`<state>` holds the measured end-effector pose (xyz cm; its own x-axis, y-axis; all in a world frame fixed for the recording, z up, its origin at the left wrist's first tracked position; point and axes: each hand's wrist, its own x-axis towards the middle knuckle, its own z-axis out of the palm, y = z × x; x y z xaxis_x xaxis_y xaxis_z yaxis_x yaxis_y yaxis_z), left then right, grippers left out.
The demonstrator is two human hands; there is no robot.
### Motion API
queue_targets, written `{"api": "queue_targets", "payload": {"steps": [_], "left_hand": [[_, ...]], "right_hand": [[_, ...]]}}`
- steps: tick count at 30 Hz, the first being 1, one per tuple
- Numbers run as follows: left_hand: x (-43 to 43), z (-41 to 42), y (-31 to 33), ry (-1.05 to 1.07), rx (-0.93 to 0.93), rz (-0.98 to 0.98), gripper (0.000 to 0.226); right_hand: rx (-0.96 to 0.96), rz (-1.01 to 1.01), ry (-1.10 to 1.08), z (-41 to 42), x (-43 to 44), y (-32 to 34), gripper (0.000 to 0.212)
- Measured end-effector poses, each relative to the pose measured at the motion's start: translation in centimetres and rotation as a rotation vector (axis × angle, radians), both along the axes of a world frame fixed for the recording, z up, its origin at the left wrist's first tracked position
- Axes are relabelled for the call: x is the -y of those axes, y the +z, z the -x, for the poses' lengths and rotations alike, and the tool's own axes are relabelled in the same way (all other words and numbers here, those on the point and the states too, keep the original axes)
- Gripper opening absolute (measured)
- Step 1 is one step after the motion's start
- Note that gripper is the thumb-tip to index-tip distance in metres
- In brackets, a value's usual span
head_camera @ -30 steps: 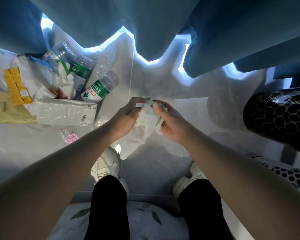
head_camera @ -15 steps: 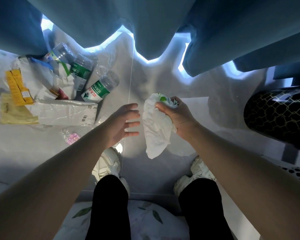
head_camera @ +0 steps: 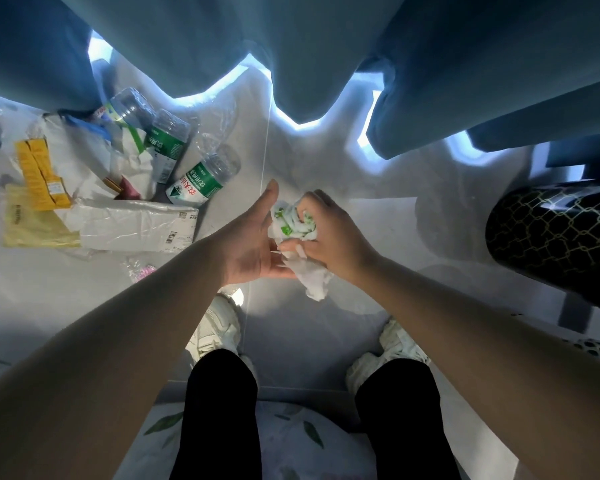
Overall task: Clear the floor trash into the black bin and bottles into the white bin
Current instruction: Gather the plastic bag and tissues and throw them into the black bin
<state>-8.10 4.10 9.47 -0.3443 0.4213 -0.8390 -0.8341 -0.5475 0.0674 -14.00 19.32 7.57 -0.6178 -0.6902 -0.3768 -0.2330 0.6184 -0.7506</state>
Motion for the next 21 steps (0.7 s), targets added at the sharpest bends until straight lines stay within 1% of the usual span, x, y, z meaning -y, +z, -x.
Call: {"api": "queue_targets", "payload": {"steps": [1,3,6,7,10,13,15,16,18,21], "left_hand": [[0.2,0.1,0.1,-0.015,-0.004,0.017,0.070],[0.5,0.1,0.1,-0.019,0.021,0.080,0.049],[0.9,-0.5,-0.4,0.010,0.045,0.207,0.020],[1.0,-0.8,-0.6,0.015,0.070,0.261,0.018],[1.8,-2.1,-1.3,0.009,0.145,0.417,0.028],[2.9,-4.4,-2.0,-0.075,0.198,0.575,0.035],[4.2,-6.4,-2.6,-0.186,0.229,0.743,0.040],[5.0,-7.4,-2.9,-0.239,0.234,0.826,0.040],[6.8,-9.4,-3.4,-0.325,0.218,0.949,0.038],[9.2,-11.8,-4.2,-0.474,0.138,1.077,0.025]], "right_hand": [[-0.023,0.011,0.055,-0.2,-0.1,-0.1,0.052],[-0.040,0.044,0.118,-0.4,-0.4,0.0,0.051],[0.010,0.102,0.129,-0.7,-1.2,-0.1,0.046],[0.052,0.107,0.103,-0.9,-1.5,-0.1,0.044],[0.215,0.081,0.004,-2.0,-1.8,-0.1,0.036],[0.475,0.017,-0.197,-3.5,-0.5,-0.7,0.024],[0.622,-0.081,-0.329,-4.2,0.8,-1.4,0.032],[0.624,-0.131,-0.344,-4.4,1.4,-2.0,0.033],[0.544,-0.219,-0.305,-4.9,2.5,-3.3,0.031],[0.477,-0.338,-0.231,-5.9,4.1,-5.6,0.038]]}}
